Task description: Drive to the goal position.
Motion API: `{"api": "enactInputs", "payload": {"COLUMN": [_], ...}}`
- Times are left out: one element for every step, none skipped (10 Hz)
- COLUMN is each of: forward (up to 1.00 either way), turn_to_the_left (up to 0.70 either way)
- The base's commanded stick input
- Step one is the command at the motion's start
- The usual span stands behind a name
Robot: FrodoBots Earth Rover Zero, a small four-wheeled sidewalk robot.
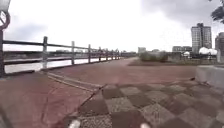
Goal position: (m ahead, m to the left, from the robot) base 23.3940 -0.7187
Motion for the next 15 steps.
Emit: {"api": "enactInputs", "payload": {"forward": [0.70, 0.70, 0.70, 0.70, 0.70, 0.70, 0.70, 0.70, 0.70, 0.70, 0.70, 0.70, 0.70, 0.70, 0.70], "turn_to_the_left": [-0.12, 0.00, 0.00, 0.00, 0.00, 0.00, 0.00, 0.00, 0.00, 0.00, 0.00, 0.00, 0.00, 0.00, 0.00]}}
